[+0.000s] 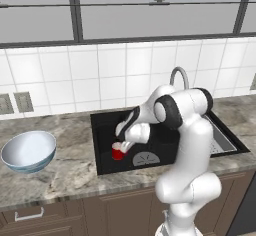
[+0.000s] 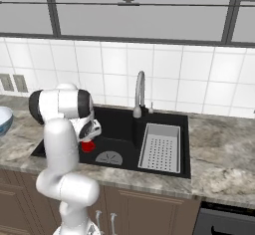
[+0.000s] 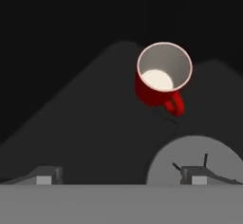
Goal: Pick the mug and place it in the sink. Pick the bowl and place it in the open cabinet and then close the cabinet.
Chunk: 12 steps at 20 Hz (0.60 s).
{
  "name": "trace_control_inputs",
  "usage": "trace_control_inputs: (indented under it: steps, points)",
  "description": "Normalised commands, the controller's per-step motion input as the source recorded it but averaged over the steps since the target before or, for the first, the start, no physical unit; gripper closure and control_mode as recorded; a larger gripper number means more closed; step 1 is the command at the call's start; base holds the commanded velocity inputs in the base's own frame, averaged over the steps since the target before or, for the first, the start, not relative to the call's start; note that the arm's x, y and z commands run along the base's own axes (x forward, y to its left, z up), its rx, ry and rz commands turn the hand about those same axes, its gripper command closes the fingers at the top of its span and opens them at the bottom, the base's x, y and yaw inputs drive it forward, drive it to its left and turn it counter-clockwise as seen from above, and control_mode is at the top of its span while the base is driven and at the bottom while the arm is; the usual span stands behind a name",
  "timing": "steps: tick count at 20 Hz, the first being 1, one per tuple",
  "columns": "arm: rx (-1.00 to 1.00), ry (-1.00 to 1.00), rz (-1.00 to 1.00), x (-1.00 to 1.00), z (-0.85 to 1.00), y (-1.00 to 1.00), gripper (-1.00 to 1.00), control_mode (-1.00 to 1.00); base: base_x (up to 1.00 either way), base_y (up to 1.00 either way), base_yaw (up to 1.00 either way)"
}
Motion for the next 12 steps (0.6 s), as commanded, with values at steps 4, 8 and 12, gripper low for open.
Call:
trace_control_inputs:
  steps: [4, 8, 12]
  points:
    - [0.0, 0.05, -0.07, -0.28, 1.0, 0.0, -1.0, -1.0, 0.0, 0.0, 0.0]
    - [0.0, 0.08, -0.11, -0.34, 1.0, 0.0, -1.0, -1.0, 0.0, 0.0, 0.0]
    - [0.02, 0.14, -0.05, -0.51, 1.0, 0.0, -1.0, -1.0, 0.0, 0.0, 0.0]
